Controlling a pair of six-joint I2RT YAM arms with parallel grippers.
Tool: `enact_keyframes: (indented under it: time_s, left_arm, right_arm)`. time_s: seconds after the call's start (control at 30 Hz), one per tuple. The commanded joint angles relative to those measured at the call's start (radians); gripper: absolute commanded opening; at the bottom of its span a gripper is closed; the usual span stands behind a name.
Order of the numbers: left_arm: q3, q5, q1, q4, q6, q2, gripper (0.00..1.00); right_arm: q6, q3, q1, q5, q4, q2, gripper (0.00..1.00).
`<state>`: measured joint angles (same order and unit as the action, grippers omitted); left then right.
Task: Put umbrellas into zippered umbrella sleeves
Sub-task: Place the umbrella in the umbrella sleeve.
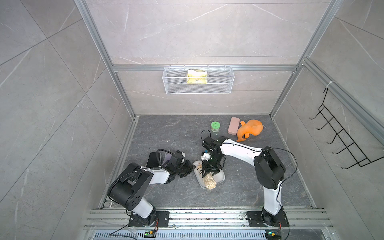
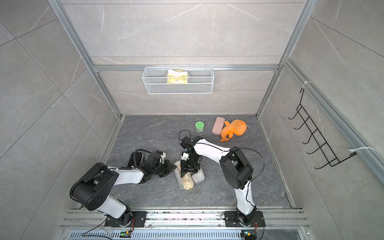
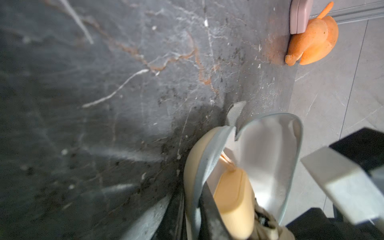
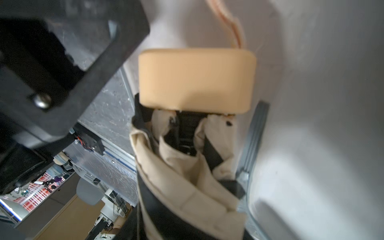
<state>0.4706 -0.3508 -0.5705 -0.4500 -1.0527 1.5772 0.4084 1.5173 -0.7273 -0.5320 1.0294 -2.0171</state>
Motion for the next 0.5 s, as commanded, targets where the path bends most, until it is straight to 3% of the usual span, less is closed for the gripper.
enact_keyframes:
  time_s: [0.0,0.2,0.47]
  left_arm:
    - [-0.002,-0.033,-0.016,-0.086,-0.025,0.018,0.09]
    - [0.014,-0.040,-0.027,-0.093,-0.012,0.026,0.01]
    - [0.059,-0.057,-0.028,-0.061,0.037,0.037,0.00]
  right_arm:
    - [-0.038,0.073,-0.007,0.015,0.026,-0.061,0.12]
    - [-0.117,0.189,-0.007,0.096,0.126,-0.145,0.09]
    - [-0.245,0.335,-0.049,0.161,0.190,-0.236,0.10]
